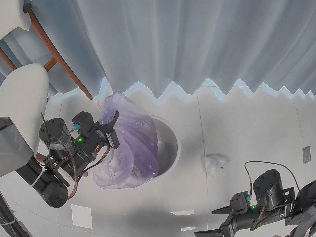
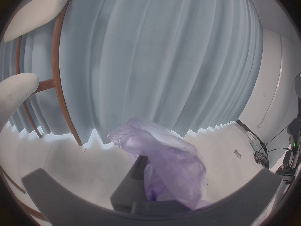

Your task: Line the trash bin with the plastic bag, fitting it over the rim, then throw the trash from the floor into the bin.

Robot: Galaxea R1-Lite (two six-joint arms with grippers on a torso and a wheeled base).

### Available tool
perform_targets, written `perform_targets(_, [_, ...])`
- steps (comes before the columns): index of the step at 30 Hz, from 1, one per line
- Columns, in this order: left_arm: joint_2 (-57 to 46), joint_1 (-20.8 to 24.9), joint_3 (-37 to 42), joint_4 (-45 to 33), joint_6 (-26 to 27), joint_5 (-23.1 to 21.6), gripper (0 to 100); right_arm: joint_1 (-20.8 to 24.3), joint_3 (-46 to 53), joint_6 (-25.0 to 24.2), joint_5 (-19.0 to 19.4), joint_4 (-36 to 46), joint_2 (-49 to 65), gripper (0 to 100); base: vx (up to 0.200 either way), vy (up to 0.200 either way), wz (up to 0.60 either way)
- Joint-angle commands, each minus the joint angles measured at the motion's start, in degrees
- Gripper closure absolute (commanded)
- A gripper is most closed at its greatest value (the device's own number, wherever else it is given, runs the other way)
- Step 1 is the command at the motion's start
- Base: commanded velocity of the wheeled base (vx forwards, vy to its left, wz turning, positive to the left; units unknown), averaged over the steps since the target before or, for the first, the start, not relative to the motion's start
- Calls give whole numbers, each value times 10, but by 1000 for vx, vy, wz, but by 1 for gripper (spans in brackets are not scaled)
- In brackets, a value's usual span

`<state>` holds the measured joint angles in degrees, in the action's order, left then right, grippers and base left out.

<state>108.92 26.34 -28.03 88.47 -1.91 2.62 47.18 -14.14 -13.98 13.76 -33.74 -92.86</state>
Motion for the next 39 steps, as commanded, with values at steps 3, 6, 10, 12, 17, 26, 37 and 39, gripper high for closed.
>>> perform_targets(3, [1,0,2,0,3,0,100,7,51,0,13,-149,-116,0,0,0,0])
perform_targets(6, [1,0,6,0,9,0,100,7,68,1,12,-220,-151,0,0,0,0])
perform_targets(10, [1,0,6,0,9,0,100,9,114,6,12,-378,-233,0,0,0,0])
perform_targets(12, [1,0,7,0,10,0,100,22,134,5,11,-466,-286,0,0,0,0])
perform_targets(17, [-4,0,7,0,10,0,100,63,126,7,-32,-562,-397,0,0,0,0])
perform_targets(26, [-5,-2,3,0,10,-1,100,138,43,-31,-38,-563,-446,0,0,0,0])
perform_targets(37, [-11,4,-1,0,9,-1,100,150,-150,-61,-41,-561,-490,0,0,0,0])
perform_targets(39, [-11,6,0,0,10,-2,100,156,-181,-80,-44,-556,-490,0,0,0,0])
